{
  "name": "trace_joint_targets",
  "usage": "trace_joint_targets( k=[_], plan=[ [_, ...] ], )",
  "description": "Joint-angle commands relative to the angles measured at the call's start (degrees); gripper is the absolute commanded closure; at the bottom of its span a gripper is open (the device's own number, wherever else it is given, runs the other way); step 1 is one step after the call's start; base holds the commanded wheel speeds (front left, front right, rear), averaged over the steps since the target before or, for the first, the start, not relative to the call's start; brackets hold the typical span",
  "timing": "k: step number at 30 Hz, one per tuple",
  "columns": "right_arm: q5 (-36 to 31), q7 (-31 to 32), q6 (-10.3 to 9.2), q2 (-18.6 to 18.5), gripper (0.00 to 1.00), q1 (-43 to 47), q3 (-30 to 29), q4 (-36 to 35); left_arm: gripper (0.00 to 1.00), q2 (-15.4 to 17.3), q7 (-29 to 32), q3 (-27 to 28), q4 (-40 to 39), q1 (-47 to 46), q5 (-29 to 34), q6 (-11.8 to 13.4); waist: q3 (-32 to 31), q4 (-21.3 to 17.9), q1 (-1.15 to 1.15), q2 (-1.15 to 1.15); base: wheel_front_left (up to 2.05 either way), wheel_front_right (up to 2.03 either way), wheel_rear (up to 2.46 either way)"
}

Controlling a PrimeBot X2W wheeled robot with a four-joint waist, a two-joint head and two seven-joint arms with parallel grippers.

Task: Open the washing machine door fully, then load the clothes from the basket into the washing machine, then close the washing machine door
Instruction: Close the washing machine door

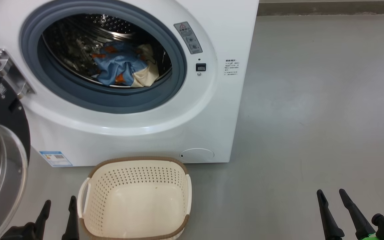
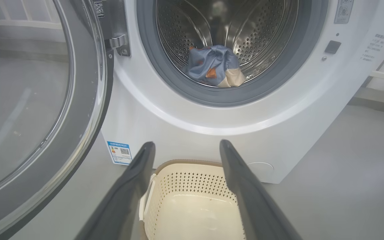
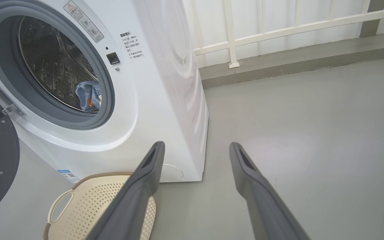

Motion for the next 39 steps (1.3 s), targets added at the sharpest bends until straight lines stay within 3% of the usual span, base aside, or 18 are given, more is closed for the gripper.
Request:
trace_joint_targets(
  k=[1, 11, 25, 39],
  plan=[
    [0.01, -0.68, 0.16, -0.78, 0.0, -0.13, 1.17, -1.23, 0.0, 0.84, -0.21, 2.18, -1.23, -1.23, 0.42, -0.09, -0.07, 0.03, 0.0, 0.0, -1.56, 1.56, 0.0],
    [0.16, -0.68, 0.16, -0.92, 0.0, 0.05, 1.21, -1.23, 0.0, 1.54, -0.21, 0.49, -1.78, -0.8, -1.38, -0.09, -0.35, 0.22, 0.0, 0.0, -1.09, 1.09, 0.0],
    [0.05, -0.68, 0.16, -0.81, 0.0, -0.01, 1.43, -1.03, 0.0, 1.8, -0.21, -0.23, -2.59, -0.46, -1.62, -0.09, -1.0, 1.16, 0.0, 0.0, -0.05, 0.05, 0.0],
    [0.03, -0.68, 0.16, -1.21, 0.0, -3.38, 5.61, 0.33, 0.0, 0.96, -0.21, 2.22, -2.79, 0.44, -1.48, -0.09, -1.74, 9.09, 0.0, 0.0, 0.0, 0.0, 0.0]
  ],
)
